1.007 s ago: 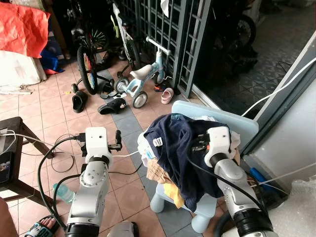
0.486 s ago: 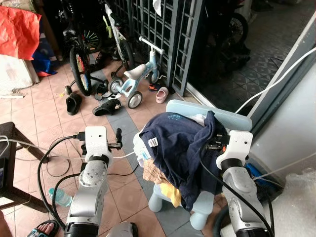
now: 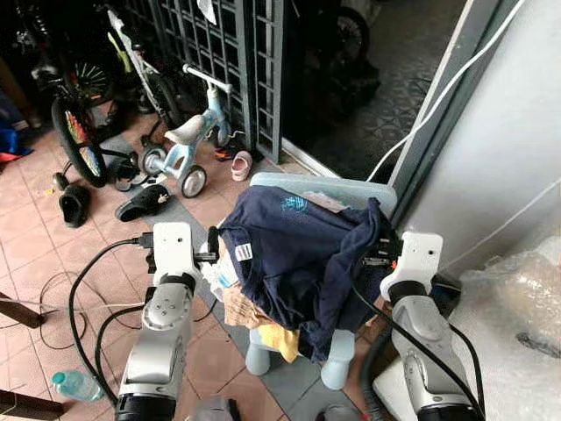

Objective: Clothes washing

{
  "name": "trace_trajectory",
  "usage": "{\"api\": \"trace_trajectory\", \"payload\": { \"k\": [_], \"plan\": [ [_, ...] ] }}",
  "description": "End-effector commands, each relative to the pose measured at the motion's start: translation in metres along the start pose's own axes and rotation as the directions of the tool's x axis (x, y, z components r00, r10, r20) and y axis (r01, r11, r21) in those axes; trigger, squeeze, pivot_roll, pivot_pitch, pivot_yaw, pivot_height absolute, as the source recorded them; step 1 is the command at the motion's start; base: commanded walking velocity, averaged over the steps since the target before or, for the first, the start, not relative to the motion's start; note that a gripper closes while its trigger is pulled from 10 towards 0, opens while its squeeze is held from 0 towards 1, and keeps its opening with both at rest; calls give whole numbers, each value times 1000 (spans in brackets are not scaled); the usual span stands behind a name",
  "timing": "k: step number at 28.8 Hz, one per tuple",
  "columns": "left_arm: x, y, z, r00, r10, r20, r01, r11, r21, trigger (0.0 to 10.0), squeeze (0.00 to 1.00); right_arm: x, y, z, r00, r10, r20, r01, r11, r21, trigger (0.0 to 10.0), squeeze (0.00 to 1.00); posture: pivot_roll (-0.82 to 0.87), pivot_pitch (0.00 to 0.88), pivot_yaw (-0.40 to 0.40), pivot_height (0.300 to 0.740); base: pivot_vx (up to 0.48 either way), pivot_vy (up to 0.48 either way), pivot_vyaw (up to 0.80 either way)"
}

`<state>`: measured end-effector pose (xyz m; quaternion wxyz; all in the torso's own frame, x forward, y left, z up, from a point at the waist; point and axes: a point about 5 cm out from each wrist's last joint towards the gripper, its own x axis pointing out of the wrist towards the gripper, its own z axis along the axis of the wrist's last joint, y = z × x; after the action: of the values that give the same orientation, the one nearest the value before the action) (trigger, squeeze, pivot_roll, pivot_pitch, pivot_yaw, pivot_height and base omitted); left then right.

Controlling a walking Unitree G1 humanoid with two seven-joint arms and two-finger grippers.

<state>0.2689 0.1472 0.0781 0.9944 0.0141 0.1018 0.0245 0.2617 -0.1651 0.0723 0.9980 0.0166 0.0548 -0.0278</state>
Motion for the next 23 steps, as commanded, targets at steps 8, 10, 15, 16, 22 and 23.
{"api": "trace_trajectory", "payload": {
  "k": [8,10,15,16,22,23],
  "plan": [
    [1,-1,0,1000,2,-4,-2,1000,-4,10000,0,2,-3,5,1000,-5,10,5,1000,6,10000,0,-43,0,25,740,0,0,-702],
    [1,0,-1,1000,3,-5,-3,1000,-5,10000,0,2,-3,5,1000,-4,9,4,1000,7,10000,0,-43,0,23,740,0,0,-581],
    [1,0,-1,1000,6,-7,-6,1000,-7,10000,0,3,-3,4,1000,-3,5,3,1000,11,10000,0,-44,0,25,740,0,0,-410],
    [1,0,-1,1000,6,-7,-6,1000,-7,10000,0,3,-3,4,1000,-3,5,3,1000,11,10000,0,-44,0,25,740,0,0,0],
    [1,0,-1,1000,6,-9,-6,1000,-8,10000,0,3,-3,4,1000,-1,1,1,1000,17,10000,0,-45,0,26,740,-120,0,0],
    [1,0,-1,1000,5,-9,-5,1000,-7,10000,0,3,-3,4,1000,-1,1,1,1000,16,10000,0,-46,0,26,740,-251,0,0]
  ]
}}
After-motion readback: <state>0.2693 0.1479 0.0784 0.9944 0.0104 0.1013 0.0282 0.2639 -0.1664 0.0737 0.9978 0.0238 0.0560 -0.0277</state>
